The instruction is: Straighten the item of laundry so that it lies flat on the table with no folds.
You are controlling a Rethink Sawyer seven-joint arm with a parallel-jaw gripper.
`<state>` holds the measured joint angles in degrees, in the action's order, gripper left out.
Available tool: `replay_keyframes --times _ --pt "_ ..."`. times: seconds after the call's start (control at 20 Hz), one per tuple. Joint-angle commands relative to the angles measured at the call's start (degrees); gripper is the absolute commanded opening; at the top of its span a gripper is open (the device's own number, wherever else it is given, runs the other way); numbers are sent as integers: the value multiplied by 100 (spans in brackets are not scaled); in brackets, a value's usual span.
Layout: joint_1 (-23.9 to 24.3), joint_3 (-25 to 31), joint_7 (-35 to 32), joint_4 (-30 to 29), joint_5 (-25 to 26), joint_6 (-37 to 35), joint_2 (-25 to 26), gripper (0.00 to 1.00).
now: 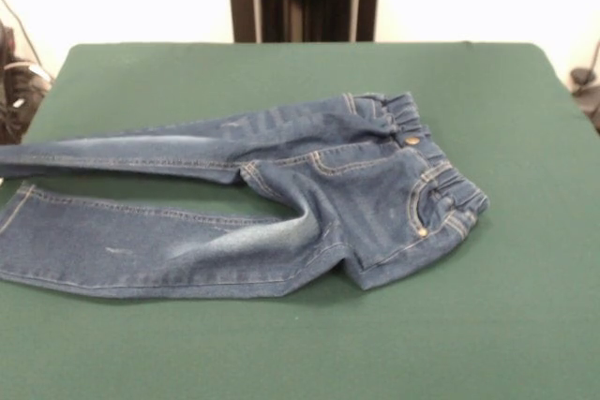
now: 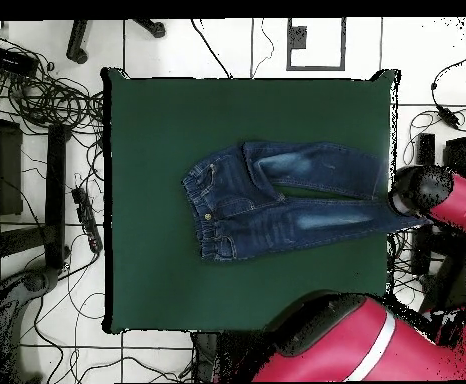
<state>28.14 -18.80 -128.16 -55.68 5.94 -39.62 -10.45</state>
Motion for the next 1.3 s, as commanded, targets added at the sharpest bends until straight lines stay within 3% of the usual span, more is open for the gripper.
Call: replay_keyframes --times 0.05,0.55,1.3 --pt "-9 847 -868 -642 -339 834 357 0" --pt "-47 634 -800 -397 -324 799 759 0" --pt "262 889 137 -569 48 953 1049 0"
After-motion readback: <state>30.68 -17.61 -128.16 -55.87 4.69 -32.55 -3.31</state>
